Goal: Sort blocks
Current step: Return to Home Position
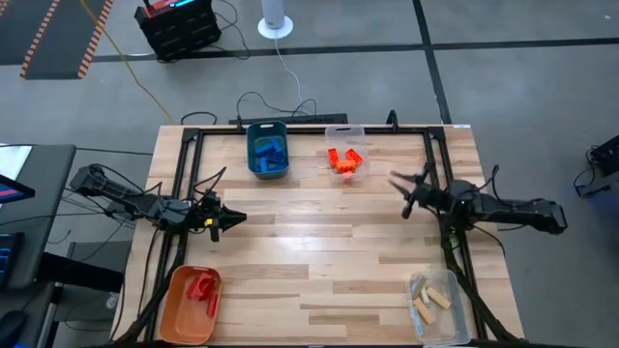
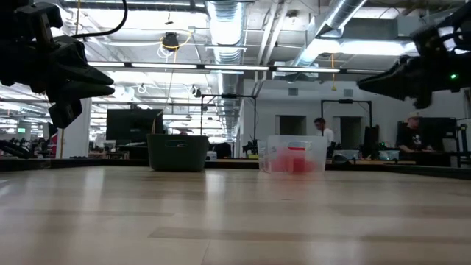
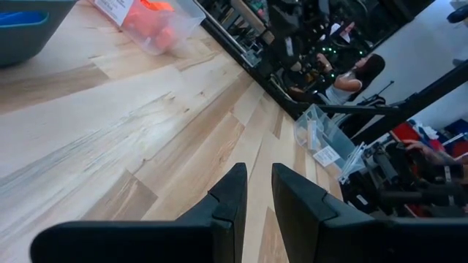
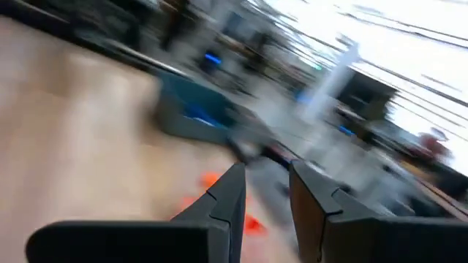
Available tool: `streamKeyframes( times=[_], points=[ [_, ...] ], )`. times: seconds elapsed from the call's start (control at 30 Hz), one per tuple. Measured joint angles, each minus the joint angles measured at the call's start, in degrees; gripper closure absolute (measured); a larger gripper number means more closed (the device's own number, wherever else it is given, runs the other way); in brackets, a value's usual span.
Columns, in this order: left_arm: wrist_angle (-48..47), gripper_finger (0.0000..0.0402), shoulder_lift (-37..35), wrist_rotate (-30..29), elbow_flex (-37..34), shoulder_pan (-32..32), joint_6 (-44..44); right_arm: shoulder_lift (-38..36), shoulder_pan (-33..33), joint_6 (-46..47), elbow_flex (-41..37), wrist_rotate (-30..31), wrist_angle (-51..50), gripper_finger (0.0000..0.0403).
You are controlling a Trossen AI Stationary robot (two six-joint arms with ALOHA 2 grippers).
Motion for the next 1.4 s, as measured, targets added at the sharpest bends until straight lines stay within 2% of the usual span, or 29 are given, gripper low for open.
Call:
streamKeyframes(
  times=[0.07,0.13,0.27,0.37,0.47,1.4],
  points=[
    [0.0,0.0342,0.0,0.0,0.0,0.0,0.0,-0.3,-0.7,2.3,0.0,-6.3,-0.5,0.0304],
    [0.0,0.0342,0.0,0.0,0.0,0.0,0.0,-1.1,-2.1,7.9,0.0,-9.3,-0.8,0.0304],
    [0.0,0.0342,0.0,0.0,0.0,0.0,0.0,-4.1,-5.9,19.1,0.0,-9.9,0.3,0.0304],
    [-0.1,0.0342,0.0,0.0,0.0,0.0,0.0,-3.1,-7.8,23.9,0.1,-9.0,2.3,0.0304],
    [-0.2,0.0342,0.0,0.0,0.0,0.0,0.0,-2.7,-9.0,26.7,0.3,-9.0,0.1,0.0304],
    [0.0,0.0342,0.0,0.0,0.0,0.0,0.0,-2.7,-9.5,26.9,0.5,-9.0,-0.7,0.0304]
  ],
)
